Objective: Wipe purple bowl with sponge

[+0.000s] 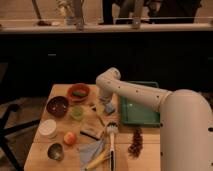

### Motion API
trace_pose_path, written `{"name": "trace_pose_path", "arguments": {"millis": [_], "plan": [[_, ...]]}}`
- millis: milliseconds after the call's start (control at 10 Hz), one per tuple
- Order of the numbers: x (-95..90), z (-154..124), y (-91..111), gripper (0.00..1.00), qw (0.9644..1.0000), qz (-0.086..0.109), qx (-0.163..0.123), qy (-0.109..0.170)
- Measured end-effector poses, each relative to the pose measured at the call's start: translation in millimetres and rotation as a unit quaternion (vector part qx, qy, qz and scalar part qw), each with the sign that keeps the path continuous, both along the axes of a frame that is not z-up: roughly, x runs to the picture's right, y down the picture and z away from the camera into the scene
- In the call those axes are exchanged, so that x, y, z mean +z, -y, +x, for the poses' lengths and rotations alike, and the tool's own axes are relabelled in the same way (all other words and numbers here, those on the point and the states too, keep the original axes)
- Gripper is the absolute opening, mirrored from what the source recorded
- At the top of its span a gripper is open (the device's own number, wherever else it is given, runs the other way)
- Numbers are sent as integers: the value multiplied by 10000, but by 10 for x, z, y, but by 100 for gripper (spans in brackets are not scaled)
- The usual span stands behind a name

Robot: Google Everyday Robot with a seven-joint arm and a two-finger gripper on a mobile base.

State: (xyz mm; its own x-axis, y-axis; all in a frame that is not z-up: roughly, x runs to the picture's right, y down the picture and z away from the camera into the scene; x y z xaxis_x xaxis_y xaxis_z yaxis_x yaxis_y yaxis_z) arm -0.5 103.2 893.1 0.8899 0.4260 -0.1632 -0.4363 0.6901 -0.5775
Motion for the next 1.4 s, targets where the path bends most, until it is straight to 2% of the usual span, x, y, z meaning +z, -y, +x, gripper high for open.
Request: {"name": "trace_pose_path", "arguments": {"millis": [400,700,900,1300,1400], "plan": [[124,250,45,80,9995,-54,277,-171],[225,272,-71,80,9991,-153,330,-224],[307,274,-218,80,9985,-257,387,-286],[366,269,-328,80,9982,-359,356,-324],[368,268,-344,76,9984,-360,321,-302]]}}
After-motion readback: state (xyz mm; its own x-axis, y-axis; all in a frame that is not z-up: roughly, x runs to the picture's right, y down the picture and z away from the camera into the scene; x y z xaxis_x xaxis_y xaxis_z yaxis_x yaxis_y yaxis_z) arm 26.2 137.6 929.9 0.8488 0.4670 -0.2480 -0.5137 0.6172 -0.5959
